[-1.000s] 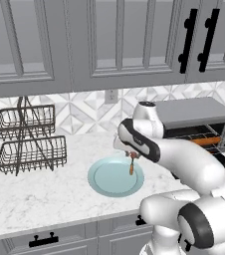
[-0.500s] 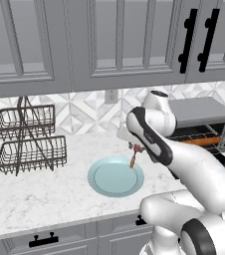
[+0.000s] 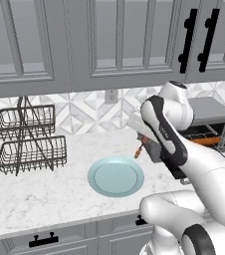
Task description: Pick up the kebab skewer and baguette bread, and place them inside the toaster oven. Close the toaster oven door and start by setting the timer.
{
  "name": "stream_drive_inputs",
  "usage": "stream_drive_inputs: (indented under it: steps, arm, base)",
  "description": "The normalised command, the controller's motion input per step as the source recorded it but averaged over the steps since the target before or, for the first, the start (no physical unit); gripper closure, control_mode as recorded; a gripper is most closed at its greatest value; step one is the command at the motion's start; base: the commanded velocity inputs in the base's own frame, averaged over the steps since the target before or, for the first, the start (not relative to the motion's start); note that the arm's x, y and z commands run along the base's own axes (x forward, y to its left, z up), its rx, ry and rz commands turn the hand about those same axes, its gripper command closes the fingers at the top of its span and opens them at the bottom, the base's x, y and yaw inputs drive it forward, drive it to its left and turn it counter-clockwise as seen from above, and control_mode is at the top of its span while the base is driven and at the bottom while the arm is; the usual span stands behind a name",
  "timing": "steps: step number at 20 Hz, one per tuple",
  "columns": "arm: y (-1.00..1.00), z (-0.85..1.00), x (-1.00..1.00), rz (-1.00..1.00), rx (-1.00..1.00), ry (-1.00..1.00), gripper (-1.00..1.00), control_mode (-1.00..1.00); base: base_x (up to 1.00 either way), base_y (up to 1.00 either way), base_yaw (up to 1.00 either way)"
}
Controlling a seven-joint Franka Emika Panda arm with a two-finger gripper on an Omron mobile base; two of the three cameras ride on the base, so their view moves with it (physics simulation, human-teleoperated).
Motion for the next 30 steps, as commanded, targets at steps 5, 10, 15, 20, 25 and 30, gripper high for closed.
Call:
stream_drive_inputs:
  steps: [5,10,15,20,25,30]
  arm:
    - [-0.53,0.38,-0.3,-0.22,0.12,0.0,1.0,-1.0]
    - [-0.64,0.26,-0.31,-0.24,0.12,0.0,1.0,-1.0]
    - [-0.67,0.11,-0.3,-0.25,0.11,0.0,1.0,-1.0]
    - [-0.71,0.01,-0.1,-0.24,0.03,0.0,1.0,-1.0]
    - [-0.75,0.0,0.01,-0.2,0.0,-0.03,1.0,-1.0]
    - [-0.72,0.0,0.21,-0.04,0.0,-0.03,1.0,-1.0]
  base:
    - [0.0,0.0,0.0]
    - [0.0,0.0,0.0]
    - [0.0,0.0,0.0]
    - [0.0,0.0,0.0]
    - [0.0,0.0,0.0]
    - [0.0,0.0,0.0]
